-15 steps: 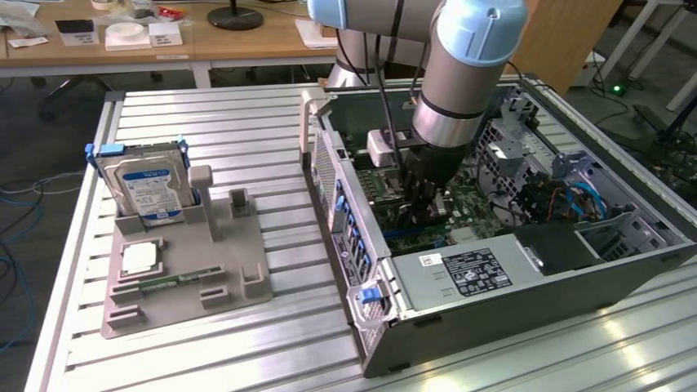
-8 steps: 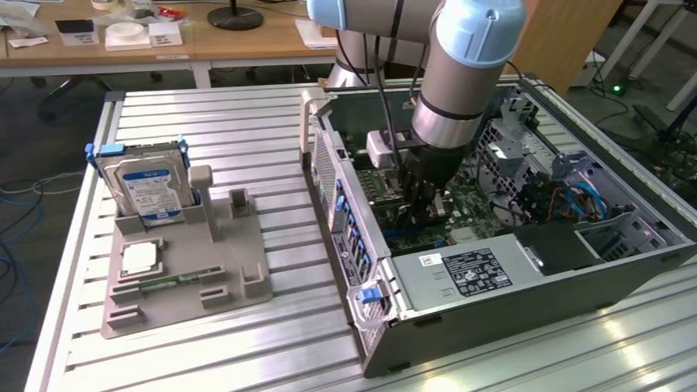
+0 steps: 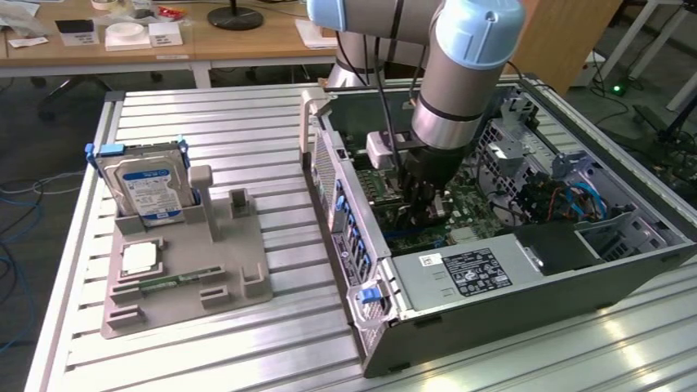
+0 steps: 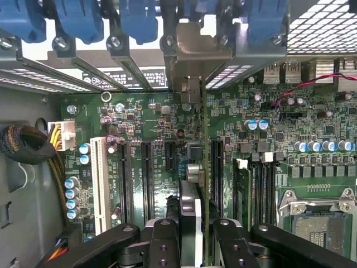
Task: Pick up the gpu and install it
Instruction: 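Insert the gpu into the slot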
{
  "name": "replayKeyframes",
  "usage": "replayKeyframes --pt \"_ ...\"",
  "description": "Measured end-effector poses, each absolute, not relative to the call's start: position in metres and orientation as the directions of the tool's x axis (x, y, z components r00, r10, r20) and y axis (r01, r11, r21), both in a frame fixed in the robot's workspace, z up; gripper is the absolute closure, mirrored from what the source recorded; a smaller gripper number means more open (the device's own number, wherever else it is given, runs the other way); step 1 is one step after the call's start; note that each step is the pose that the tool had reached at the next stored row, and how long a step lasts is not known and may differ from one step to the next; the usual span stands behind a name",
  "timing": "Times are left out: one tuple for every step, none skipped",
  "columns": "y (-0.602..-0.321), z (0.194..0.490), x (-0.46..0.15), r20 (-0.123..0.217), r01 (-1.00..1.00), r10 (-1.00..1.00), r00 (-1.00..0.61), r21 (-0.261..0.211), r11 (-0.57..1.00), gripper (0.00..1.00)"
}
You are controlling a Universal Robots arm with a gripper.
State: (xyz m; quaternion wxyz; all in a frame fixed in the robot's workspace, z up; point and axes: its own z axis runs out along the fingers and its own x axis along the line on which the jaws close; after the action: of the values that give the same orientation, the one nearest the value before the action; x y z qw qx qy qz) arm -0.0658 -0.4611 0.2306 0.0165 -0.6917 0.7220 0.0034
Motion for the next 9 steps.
replayKeyframes --pt "-0.4611 0.2306 -0.0658 -0.029 -0.999 -0.999 -0.043 -0.018 0.043 0.72" --pt "-0.4611 0.2306 -0.0658 -0.029 -0.999 -0.999 -0.043 -0.018 0.043 0.72" --pt "-0.4611 0.2307 -0.0658 -0.029 -0.999 -0.999 -0.043 -0.018 0.043 0.72" --pt "-0.4611 0.2313 -0.0658 -0.029 -0.999 -0.999 -0.043 -0.018 0.043 0.72" --pt "-0.4611 0.2324 -0.0658 -0.029 -0.999 -0.999 -0.043 -0.018 0.043 0.72" --pt "-0.461 0.2327 -0.0658 -0.029 -0.999 -0.999 -0.043 -0.018 0.043 0.72" --pt "-0.461 0.2326 -0.0658 -0.029 -0.999 -0.999 -0.043 -0.018 0.043 0.72" --pt "-0.461 0.2327 -0.0657 -0.029 -0.999 -0.999 -0.043 -0.018 0.043 0.72" --pt "-0.4611 0.2327 -0.0658 -0.029 -0.999 -0.999 -0.043 -0.018 0.043 0.72"
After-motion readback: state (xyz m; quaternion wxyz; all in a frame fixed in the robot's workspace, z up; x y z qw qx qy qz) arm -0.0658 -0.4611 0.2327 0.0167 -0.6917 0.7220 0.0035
